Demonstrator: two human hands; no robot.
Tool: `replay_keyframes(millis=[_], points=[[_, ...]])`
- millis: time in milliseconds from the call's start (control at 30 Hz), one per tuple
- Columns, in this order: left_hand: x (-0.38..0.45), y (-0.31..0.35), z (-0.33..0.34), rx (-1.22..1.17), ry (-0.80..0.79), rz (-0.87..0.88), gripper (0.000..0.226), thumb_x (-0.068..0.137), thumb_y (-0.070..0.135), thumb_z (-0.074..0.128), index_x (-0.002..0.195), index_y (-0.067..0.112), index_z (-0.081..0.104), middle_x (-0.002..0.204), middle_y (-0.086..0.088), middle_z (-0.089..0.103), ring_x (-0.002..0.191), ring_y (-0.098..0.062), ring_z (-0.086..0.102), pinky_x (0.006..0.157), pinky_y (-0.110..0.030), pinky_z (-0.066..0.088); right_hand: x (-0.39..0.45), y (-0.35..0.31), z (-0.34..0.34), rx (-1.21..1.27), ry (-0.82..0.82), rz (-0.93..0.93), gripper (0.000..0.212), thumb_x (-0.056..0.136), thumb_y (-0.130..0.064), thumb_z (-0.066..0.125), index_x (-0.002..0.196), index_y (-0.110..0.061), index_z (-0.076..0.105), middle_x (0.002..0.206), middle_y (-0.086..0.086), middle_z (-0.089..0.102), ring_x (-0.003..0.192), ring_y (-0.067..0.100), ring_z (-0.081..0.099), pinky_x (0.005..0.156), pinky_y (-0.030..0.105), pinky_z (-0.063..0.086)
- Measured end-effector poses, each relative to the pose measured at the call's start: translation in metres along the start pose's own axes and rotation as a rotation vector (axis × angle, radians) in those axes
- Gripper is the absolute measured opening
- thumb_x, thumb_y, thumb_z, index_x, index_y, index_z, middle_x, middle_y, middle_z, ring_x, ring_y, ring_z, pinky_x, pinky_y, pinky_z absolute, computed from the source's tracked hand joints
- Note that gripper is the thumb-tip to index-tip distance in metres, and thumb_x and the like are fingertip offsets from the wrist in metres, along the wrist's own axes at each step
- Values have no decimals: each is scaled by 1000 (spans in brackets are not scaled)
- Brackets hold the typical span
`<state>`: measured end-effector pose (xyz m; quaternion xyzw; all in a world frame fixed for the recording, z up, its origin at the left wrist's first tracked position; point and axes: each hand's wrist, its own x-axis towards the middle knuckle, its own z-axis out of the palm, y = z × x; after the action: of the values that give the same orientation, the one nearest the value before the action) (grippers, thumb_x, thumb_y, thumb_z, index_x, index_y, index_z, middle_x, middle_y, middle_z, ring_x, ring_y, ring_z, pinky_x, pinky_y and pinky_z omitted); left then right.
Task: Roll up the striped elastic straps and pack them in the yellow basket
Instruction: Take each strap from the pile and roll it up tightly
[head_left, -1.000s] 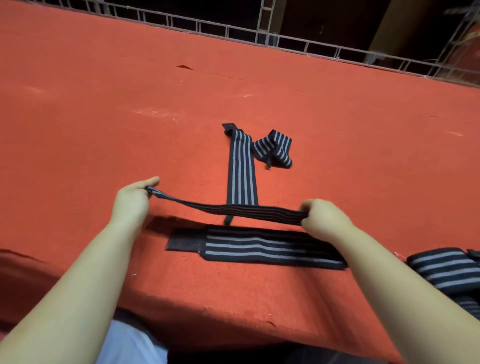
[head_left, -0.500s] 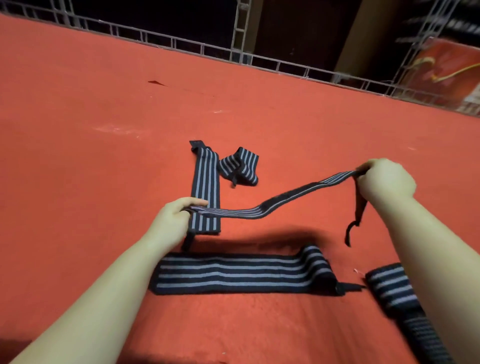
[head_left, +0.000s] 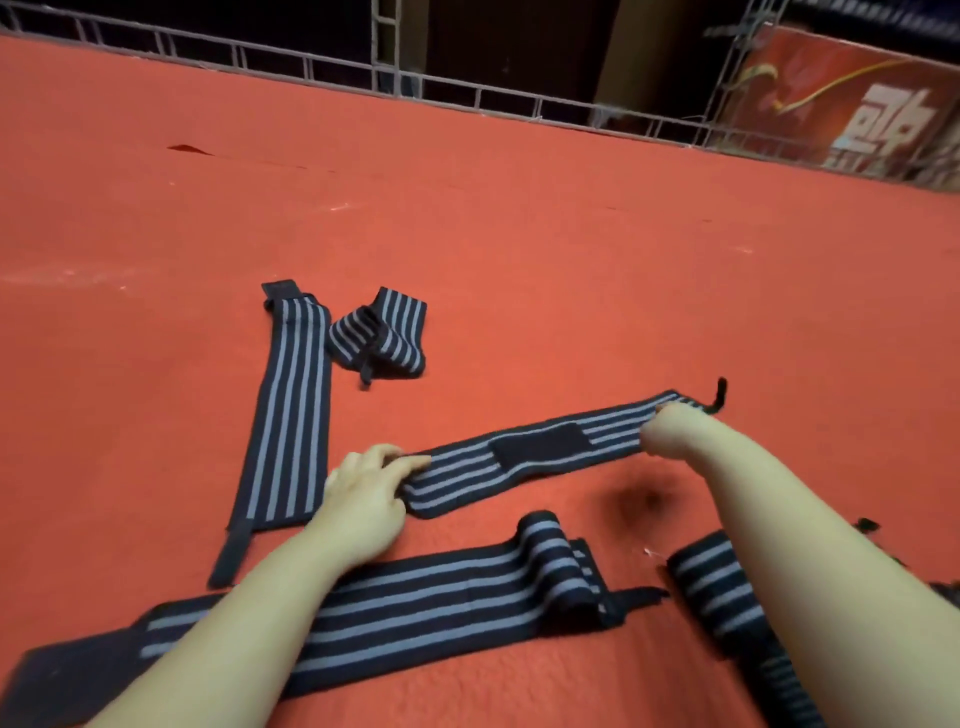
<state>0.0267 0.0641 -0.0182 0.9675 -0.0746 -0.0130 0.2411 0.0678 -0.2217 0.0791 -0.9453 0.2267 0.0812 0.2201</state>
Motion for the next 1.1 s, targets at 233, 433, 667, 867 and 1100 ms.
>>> replay_keyframes(millis=[233,433,667,867,1100], points=[[-12,-18,2,-158,3,10,59,81,55,56,134,32,47,147,5,33,138,-13,21,116,-31,13,-10,-35,69,64,-44,-236,54,83,-9,47,136,-15,47,126,14,58,106,28,60,89,29,46],[-15,-55,-43,-225,510,-345,29,84,20,64,113,20,64,122,-9,59,118,-31,49,102,-40,35,-60,-107,118,168,-198,-484,40,86,-14,49,125,-21,55,113,3,61,94,22,60,83,26,45],[-29,-78,-56,-744,259,-774,73,84,31,65,144,11,29,122,-21,56,95,-30,60,81,-36,51,-120,-143,176,245,-378,-578,41,91,-21,53,132,-18,52,132,1,57,121,16,53,102,27,39],[-39,-56,-71,-1079,101,-631,22,93,4,44,105,4,63,72,-7,61,50,-12,48,45,-19,33,-146,-157,177,409,-410,-542,51,94,-19,43,144,-17,36,145,2,45,131,18,43,107,26,31],[-83,-38,-107,-1117,-174,-75,26,94,0,47,106,15,64,96,-3,72,82,-12,69,70,-21,53,-139,-171,119,1017,-530,-51,24,90,-22,53,98,-4,65,77,12,68,64,25,66,64,33,52]])
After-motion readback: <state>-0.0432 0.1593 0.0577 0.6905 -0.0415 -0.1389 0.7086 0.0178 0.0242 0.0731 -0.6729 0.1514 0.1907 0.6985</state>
